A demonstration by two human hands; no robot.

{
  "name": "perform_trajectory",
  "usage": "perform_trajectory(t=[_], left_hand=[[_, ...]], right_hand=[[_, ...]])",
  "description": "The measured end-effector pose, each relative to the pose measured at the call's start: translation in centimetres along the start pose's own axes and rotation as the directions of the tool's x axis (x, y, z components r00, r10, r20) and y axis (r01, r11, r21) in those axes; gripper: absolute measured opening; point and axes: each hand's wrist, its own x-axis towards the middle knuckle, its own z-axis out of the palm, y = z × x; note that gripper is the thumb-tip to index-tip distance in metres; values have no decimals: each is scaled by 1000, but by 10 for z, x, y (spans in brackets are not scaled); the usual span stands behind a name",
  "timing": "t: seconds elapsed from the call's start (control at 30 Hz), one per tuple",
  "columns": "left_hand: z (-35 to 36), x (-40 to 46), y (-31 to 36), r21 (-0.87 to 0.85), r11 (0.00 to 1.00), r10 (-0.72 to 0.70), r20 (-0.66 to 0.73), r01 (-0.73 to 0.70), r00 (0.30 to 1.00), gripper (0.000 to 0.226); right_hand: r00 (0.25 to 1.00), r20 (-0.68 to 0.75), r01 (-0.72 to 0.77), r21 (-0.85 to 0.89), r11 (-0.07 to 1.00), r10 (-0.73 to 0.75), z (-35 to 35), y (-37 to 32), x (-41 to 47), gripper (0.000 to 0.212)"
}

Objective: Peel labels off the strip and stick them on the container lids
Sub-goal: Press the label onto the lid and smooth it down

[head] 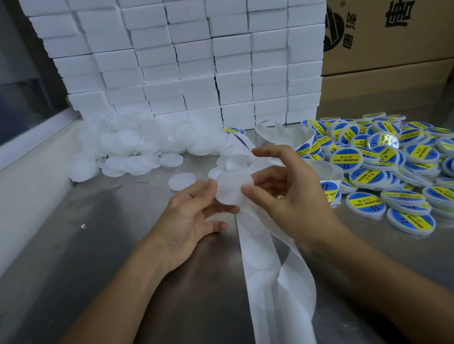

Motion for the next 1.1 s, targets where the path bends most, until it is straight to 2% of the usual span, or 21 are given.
perform_trajectory(t=[0.07,0.27,0.37,0.43,0.5,0.53,0.63,0.7,0.83,1.1], left_hand=[[3,0,-3,-43,999,31,-32,-33,999,13],[19,6,-14,-144,987,35,-197,-64,980,26],[19,9,-17,-207,974,29,-299,-94,954,18],[18,9,-17,-241,964,26,-340,-114,940,13],[17,9,-17,-255,960,24,-345,-119,938,15],[18,9,-17,-258,959,23,-348,-119,937,18],[17,9,-16,-274,955,12,-353,-115,936,15],[18,9,-15,-272,957,2,-332,-98,943,13],[19,6,-12,-254,965,-11,-279,-63,960,14],[20,4,-9,-256,966,-34,-241,-30,970,19]], right_hand=[[999,-30,-18,-3,1000,18,-2,0,1,46],[995,-79,-59,-27,998,56,-6,-1,2,41],[979,-198,3,-197,980,-43,-8,-2,4,21],[958,-275,15,-248,969,-85,-15,-4,8,7],[948,-313,-4,-205,979,-62,-23,-6,12,5],[946,-323,-29,-131,991,-15,-25,-8,14,6],[940,-272,-150,206,967,204,-28,-14,16,3],[943,-178,-220,297,929,280,-28,-15,16,6],[969,-91,-212,177,961,231,-23,-17,12,3],[987,-44,-152,66,986,155,-17,-16,9,9]])
